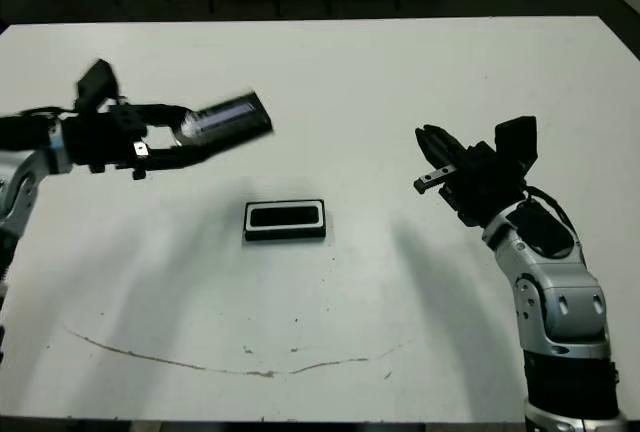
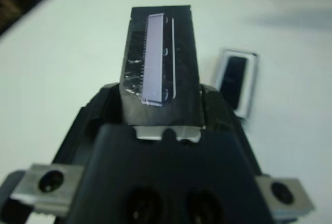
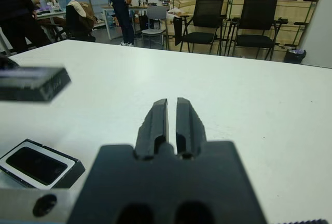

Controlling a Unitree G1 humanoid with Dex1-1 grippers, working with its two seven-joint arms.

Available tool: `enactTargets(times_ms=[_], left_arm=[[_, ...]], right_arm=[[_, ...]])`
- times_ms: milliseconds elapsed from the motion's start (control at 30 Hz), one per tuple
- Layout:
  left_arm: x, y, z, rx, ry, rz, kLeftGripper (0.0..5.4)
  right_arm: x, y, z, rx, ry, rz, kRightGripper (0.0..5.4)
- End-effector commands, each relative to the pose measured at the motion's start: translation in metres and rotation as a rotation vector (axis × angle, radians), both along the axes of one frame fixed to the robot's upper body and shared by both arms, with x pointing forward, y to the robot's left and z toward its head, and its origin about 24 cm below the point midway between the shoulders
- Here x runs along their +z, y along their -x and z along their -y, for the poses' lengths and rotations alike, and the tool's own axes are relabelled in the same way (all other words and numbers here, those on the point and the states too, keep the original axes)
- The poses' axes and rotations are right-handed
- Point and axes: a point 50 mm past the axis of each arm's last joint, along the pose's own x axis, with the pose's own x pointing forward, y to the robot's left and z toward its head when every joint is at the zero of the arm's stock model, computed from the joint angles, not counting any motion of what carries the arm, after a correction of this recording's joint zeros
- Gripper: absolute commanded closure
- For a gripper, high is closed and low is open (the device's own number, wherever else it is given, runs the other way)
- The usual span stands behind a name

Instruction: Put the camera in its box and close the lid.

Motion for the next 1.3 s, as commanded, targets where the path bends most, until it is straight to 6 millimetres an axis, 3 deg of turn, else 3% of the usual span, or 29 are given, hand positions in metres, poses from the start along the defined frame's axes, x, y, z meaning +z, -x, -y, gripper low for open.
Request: enactTargets(times_ms=[33, 667, 1300], left_arm=[[-0.012, 0.000, 0.003, -0.048, -0.031, -0.080, 2.69], [-0.045, 0.004, 0.012, -0.068, 0.136, -0.192, 2.69], [-0.071, 0.006, 0.021, -0.150, 0.079, -0.336, 2.69]], right_arm=[[-0.004, 0.001, 0.002, -0.006, -0.006, -0.027, 5.40], [-0.003, -0.002, 0.004, -0.002, 0.030, -0.011, 5.40], [-0.006, -0.002, 0.004, 0.001, 0.020, -0.018, 5.40]])
